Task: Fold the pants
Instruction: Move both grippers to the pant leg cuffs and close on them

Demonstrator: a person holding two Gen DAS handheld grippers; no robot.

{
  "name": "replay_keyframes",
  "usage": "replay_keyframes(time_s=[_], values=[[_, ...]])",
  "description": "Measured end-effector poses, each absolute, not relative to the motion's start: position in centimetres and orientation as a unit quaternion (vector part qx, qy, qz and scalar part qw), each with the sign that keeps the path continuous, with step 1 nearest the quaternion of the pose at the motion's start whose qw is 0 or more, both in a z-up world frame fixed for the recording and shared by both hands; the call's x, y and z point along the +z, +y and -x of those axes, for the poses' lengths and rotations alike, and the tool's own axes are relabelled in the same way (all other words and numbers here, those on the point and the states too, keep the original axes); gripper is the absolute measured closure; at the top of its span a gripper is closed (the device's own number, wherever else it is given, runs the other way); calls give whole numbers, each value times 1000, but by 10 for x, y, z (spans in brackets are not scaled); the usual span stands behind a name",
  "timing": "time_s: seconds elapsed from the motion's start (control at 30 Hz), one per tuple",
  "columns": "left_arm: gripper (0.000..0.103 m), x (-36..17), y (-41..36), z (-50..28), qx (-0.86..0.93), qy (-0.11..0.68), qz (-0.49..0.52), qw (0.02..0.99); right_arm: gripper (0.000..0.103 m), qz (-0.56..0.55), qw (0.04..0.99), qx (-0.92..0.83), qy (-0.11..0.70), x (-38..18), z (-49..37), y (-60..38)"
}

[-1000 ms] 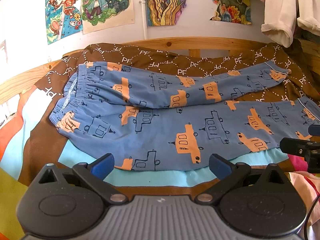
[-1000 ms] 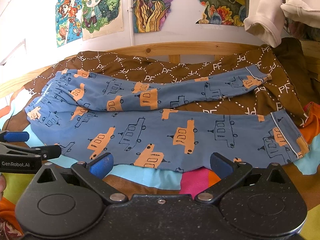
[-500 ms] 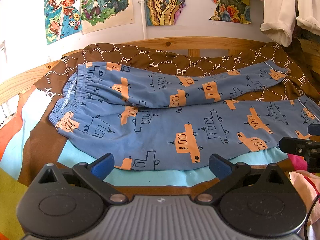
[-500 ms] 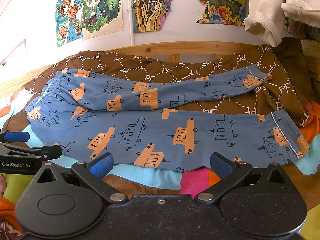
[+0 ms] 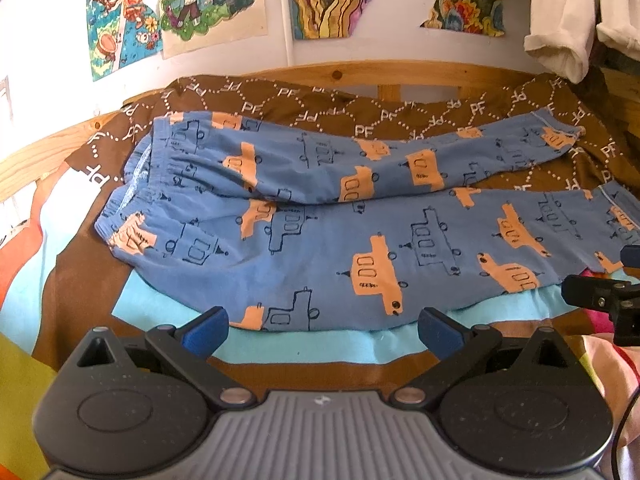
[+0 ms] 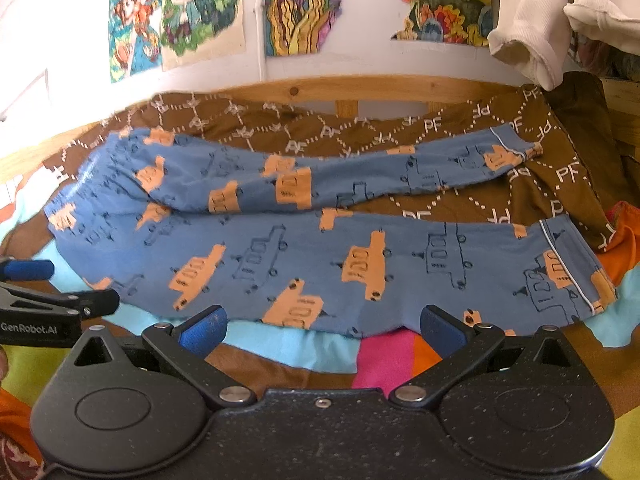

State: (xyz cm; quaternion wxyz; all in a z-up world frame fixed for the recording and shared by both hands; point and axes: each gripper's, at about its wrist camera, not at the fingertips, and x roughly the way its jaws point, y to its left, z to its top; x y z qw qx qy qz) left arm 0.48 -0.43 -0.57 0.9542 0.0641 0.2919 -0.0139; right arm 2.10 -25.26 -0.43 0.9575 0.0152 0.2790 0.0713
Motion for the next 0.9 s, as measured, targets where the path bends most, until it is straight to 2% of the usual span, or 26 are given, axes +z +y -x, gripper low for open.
replay_keyframes(time_s=[0.3, 0.53, 0.9], values=[[0, -5, -2, -22, -2, 309, -63, 949, 1, 29, 940, 23, 339, -2, -40, -253], [0, 22, 3, -53, -2, 309, -63, 949, 1, 38, 943, 15, 329, 16, -56, -260], [0, 91, -1, -154, -66, 340, -76, 935, 1, 50, 954, 21, 295, 46, -112, -279]])
